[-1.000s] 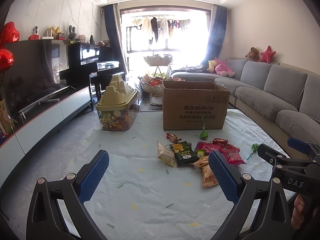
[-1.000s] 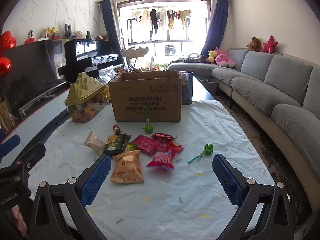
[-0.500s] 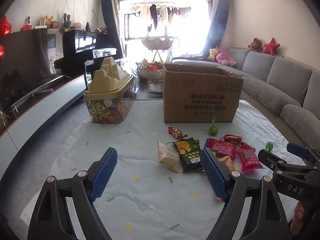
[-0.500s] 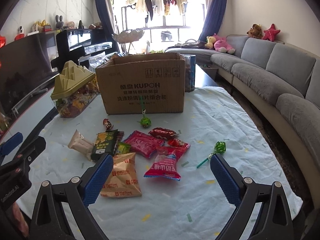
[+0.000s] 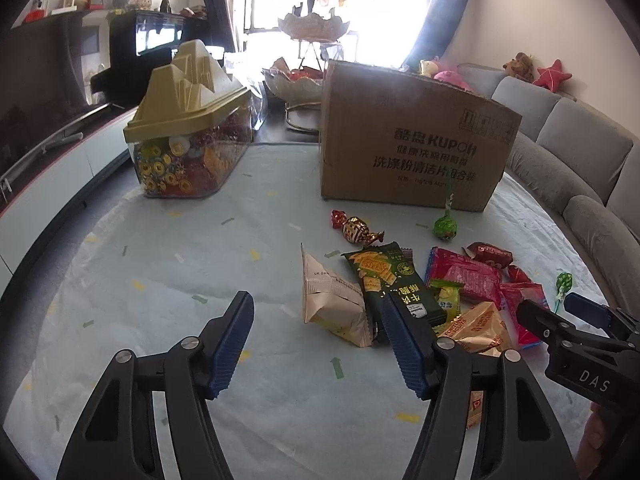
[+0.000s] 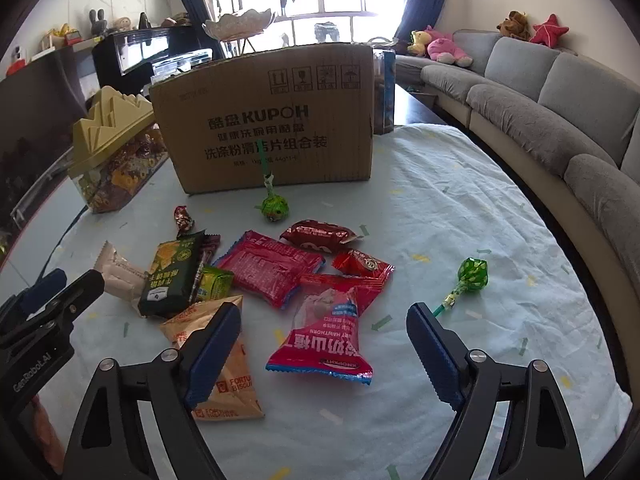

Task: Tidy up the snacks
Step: 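Move left tool to the white snack bag while right tool approaches the pink bag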

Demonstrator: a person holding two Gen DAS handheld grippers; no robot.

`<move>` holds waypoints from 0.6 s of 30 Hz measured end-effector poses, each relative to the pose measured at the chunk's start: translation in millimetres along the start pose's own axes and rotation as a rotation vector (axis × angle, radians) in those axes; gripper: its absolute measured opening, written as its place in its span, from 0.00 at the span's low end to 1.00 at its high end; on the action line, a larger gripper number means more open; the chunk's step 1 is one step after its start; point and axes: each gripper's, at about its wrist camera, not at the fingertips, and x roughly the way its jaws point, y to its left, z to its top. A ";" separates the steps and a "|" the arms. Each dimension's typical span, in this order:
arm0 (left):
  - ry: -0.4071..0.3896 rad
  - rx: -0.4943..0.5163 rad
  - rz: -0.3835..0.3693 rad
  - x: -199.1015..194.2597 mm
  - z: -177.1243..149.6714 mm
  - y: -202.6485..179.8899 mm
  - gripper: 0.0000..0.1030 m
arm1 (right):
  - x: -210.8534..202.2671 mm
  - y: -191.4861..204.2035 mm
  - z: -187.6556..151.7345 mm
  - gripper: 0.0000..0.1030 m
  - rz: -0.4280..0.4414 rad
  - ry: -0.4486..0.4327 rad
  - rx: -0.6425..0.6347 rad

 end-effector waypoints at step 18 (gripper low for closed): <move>0.085 -0.031 -0.070 32.7 4.2 -5.0 0.34 | 32.4 -6.5 -0.1 0.54 0.031 0.114 0.036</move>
